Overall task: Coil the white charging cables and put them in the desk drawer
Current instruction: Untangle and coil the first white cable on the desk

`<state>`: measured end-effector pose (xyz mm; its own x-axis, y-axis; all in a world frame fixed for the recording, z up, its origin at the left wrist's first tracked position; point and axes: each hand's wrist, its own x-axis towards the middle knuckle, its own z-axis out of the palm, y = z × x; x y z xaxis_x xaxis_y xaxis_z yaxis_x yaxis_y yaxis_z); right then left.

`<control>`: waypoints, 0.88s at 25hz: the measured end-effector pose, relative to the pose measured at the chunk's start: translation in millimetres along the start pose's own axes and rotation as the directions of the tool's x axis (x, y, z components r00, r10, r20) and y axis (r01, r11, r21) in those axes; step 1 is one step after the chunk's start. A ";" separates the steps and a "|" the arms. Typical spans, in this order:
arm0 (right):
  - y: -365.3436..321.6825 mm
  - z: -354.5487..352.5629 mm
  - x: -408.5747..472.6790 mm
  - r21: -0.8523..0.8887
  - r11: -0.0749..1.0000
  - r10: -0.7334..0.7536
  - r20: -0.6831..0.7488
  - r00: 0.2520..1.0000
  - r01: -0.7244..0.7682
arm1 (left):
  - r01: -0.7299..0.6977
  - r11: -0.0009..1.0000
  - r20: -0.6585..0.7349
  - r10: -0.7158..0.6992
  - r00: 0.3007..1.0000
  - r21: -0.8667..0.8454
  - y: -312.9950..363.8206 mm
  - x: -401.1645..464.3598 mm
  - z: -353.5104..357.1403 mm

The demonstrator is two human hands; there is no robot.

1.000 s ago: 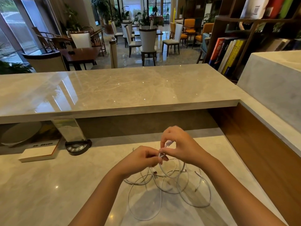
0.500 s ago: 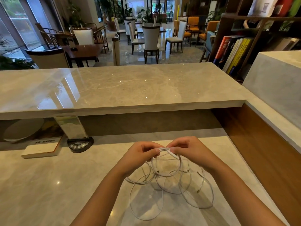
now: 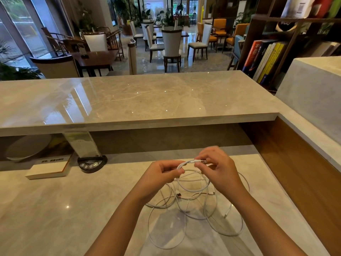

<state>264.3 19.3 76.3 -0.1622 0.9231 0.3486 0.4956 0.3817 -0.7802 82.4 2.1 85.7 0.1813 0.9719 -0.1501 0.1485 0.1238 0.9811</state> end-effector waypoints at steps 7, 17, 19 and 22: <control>-4.2 -10.1 1.3 -0.030 0.995 -0.096 -0.022 0.995 0.095 | -0.030 0.985 -0.111 0.049 0.993 0.171 6.8 -0.3 -7.5; -7.8 -25.9 5.7 0.116 0.993 0.026 0.064 0.998 -0.033 | 0.028 1.000 -0.023 -0.028 0.999 0.002 9.9 0.8 -4.6; -8.4 -27.9 10.1 0.174 0.982 0.058 0.055 0.997 -0.067 | 0.067 0.992 0.034 -0.064 0.997 -0.111 8.4 0.8 -3.3; -9.4 -17.6 9.2 0.384 0.906 0.187 0.014 0.982 -0.178 | 0.074 0.866 0.054 -0.055 0.997 -0.495 7.9 1.9 2.5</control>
<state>273.1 23.3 96.0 -0.0787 0.9789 0.1888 0.1504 0.1989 -0.9684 86.3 4.4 92.9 0.2254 0.9514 -0.2098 -0.3388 0.2785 0.8987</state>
